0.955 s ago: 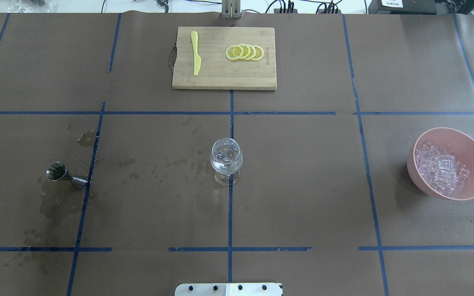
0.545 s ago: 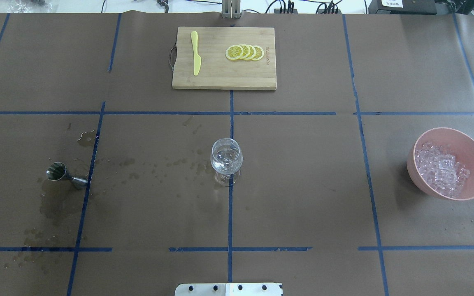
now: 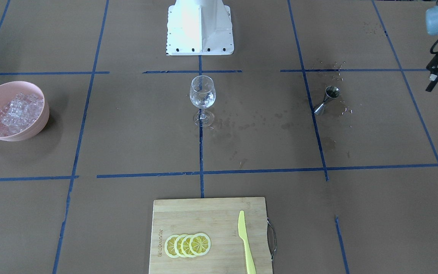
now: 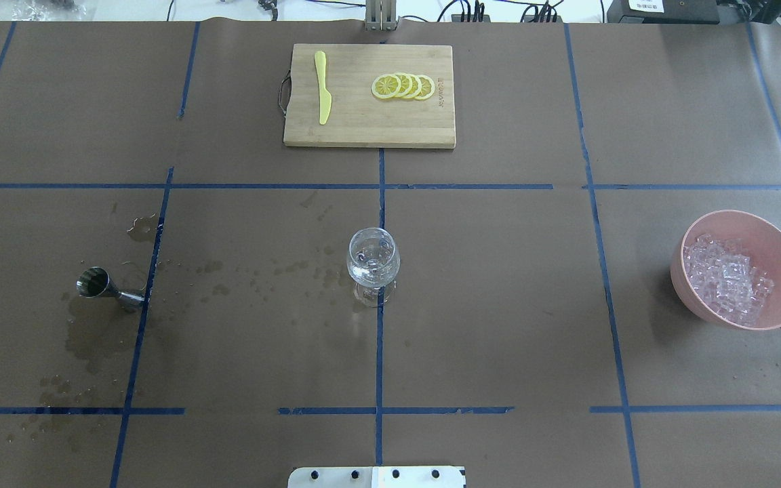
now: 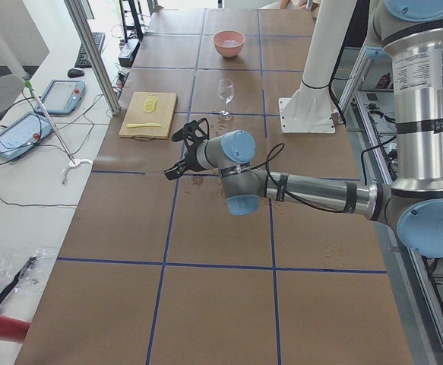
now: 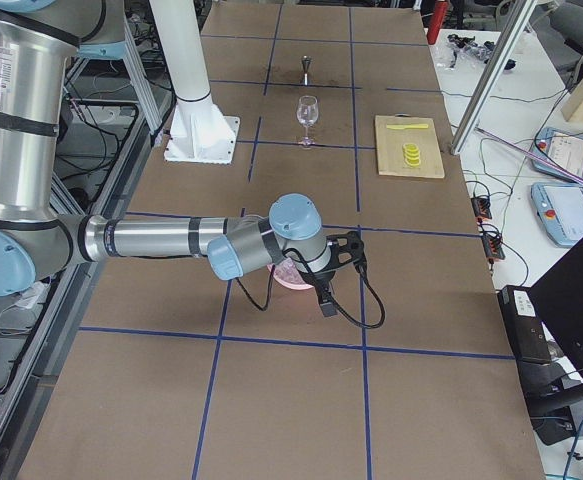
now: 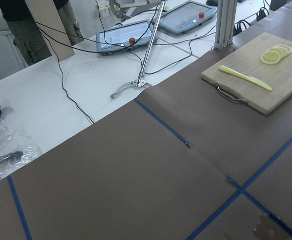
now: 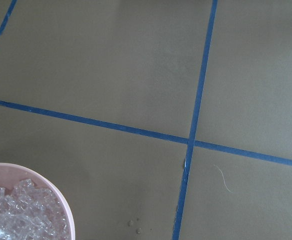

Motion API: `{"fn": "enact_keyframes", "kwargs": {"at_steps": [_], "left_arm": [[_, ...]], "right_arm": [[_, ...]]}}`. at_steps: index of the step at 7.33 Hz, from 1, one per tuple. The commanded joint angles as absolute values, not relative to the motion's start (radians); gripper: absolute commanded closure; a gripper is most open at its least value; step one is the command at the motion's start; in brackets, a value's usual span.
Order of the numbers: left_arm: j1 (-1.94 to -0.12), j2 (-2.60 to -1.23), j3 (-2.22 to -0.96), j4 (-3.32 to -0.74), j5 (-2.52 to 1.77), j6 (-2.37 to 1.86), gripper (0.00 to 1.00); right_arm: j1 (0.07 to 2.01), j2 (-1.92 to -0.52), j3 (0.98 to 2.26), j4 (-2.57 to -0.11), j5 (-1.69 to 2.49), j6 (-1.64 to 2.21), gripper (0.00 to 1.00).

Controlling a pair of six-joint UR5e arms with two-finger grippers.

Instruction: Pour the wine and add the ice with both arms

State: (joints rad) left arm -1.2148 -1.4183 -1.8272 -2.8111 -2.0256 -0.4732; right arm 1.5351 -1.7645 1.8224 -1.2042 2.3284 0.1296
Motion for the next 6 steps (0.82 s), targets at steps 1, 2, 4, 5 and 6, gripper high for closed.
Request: {"fn": "enact_keyframes", "kwargs": {"at_steps": [1, 2, 4, 5, 6], "left_arm": [[-0.961, -1.388, -1.839, -2.922, -1.703, -0.615, 0.00], [-0.846, -1.361, -1.841, -2.959, -1.537, -0.633, 0.00], [-0.592, -1.332, -1.841, -2.996, -1.215, -0.705, 0.00], [-0.486, -1.330, -1.842, -2.997, -1.086, -0.715, 0.00], [-0.424, -1.330, -1.841, -2.997, -0.998, -0.715, 0.00]], "right_arm": [[1.536, -1.767, 1.822, -1.204, 2.329, 0.130, 0.00], [1.536, -1.769, 1.822, -1.204, 2.329, 0.130, 0.00], [1.536, -1.770, 1.824, -1.204, 2.329, 0.132, 0.00], [1.536, -1.770, 1.824, -1.204, 2.327, 0.130, 0.00], [1.536, -1.770, 1.824, -1.204, 2.327, 0.130, 0.00]]}}
